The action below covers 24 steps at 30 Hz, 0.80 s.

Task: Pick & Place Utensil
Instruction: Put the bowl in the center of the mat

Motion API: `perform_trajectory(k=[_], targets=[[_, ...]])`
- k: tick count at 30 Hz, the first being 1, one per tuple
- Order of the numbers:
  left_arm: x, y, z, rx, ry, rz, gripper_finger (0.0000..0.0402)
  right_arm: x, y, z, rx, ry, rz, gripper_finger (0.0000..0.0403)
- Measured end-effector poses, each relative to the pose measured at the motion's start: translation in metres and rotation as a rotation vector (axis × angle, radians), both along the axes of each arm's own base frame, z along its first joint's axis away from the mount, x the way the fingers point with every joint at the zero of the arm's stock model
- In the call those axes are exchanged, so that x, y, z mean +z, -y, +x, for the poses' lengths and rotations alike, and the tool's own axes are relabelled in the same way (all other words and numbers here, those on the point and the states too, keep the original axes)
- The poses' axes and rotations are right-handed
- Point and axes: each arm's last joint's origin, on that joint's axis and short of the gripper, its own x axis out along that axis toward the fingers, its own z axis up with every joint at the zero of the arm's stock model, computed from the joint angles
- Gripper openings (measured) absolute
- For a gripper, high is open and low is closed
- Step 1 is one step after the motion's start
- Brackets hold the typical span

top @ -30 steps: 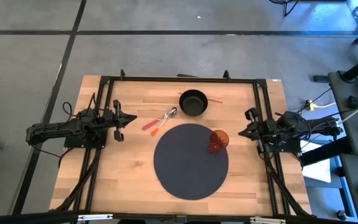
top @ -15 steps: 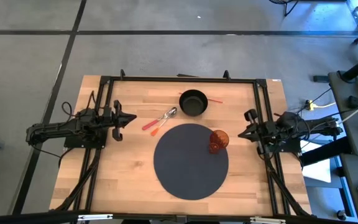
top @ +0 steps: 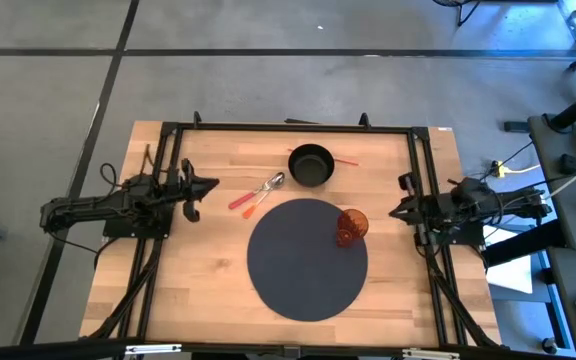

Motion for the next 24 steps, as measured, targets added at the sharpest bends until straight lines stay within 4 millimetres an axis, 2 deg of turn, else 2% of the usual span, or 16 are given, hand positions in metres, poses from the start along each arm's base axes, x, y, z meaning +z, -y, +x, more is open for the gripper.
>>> perform_trajectory(k=[4,9,14,17,22,24], targets=[[0.007,-0.002,-0.002,0.092,0.078,-0.037,0.0007,-0.003,-0.001,0.001,0.043,-0.029,-0.012,0.0003],[0.000,-0.003,-0.001,0.103,-0.008,-0.016,0.0006,-0.006,-0.001,0.002,0.048,-0.071,0.015,0.0003],[-0.015,-0.001,0.001,0.044,-0.182,0.006,0.0003,-0.006,0.002,0.004,-0.064,-0.085,0.050,0.0003],[-0.016,-0.001,0.003,0.042,-0.226,0.086,0.0003,-0.007,0.003,0.004,-0.120,-0.093,0.043,0.0003],[-0.017,-0.003,0.004,0.090,-0.241,0.083,0.0005,-0.011,0.003,0.005,-0.134,-0.123,0.019,0.0003],[-0.017,-0.003,0.003,0.105,-0.245,0.092,0.0005,-0.011,0.005,0.005,-0.163,-0.134,0.073,0.0003]])
